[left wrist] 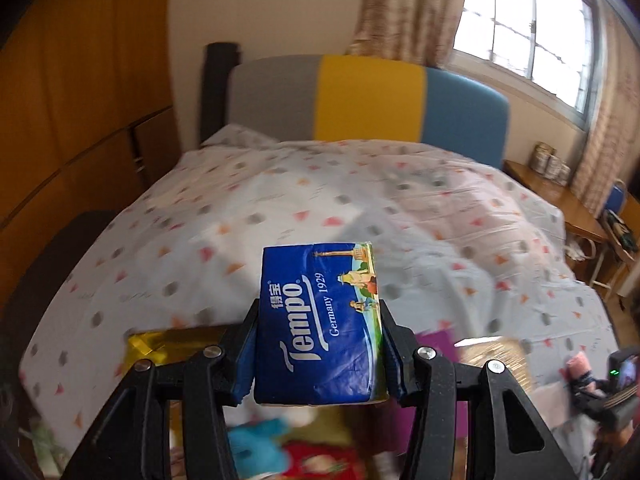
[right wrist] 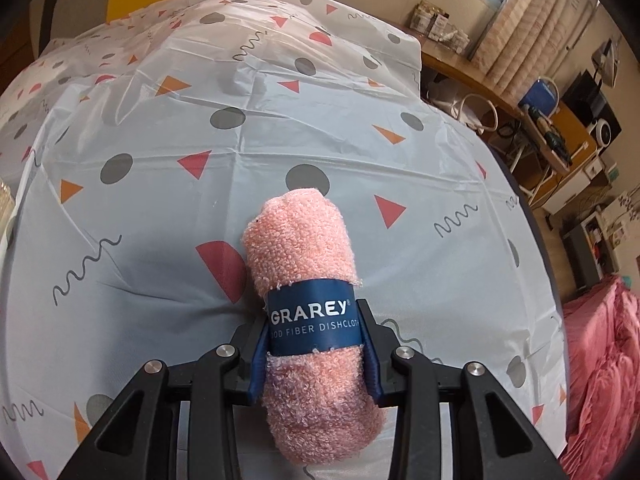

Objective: Organize soft objects
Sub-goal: 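Carry the Tempo pack into the gold tray and open the left tool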

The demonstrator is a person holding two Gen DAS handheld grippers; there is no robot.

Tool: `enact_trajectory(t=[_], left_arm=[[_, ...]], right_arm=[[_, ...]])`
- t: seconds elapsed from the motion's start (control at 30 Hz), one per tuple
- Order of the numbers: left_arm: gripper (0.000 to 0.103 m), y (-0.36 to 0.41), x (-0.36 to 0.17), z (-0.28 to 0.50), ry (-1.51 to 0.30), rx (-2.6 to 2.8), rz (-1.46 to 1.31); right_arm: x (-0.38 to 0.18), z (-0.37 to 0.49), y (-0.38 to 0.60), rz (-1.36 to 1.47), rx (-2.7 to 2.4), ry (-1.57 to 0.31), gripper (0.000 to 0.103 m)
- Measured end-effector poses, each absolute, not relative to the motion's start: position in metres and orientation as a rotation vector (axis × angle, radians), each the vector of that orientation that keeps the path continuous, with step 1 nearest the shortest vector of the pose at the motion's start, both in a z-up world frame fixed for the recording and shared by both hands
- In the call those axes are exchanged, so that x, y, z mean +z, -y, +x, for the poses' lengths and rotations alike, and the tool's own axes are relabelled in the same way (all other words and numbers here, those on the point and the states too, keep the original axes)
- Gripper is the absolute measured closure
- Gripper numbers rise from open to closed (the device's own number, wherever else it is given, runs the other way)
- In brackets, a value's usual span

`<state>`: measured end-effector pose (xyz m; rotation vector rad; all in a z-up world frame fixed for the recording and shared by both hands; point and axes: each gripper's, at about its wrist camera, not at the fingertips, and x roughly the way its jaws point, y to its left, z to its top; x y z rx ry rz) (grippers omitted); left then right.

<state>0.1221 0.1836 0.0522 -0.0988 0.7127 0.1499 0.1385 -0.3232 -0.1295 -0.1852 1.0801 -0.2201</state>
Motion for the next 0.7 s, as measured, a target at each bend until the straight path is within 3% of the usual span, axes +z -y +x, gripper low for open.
enact_trajectory(t=[0.17,0.33,0.7], left_arm=[[0.051,-0.266,0.008,0.068,-0.783,0.288,-0.208],[0.051,-0.299,-0.03,0.022,-0.84,0.339,-0.296],[0.051,-0.308,-0.045,0.063,-0.878,0.298,-0.393]], right_arm=[[-0.13,0.139,0.321,-0.214,-0.227,-1.077,0.066],[-0.131,0.138,0.316,-0.243,-0.235,-1.067,0.066],[-0.132,0.133,0.31,-0.267,-0.258,-1.05,0.066]])
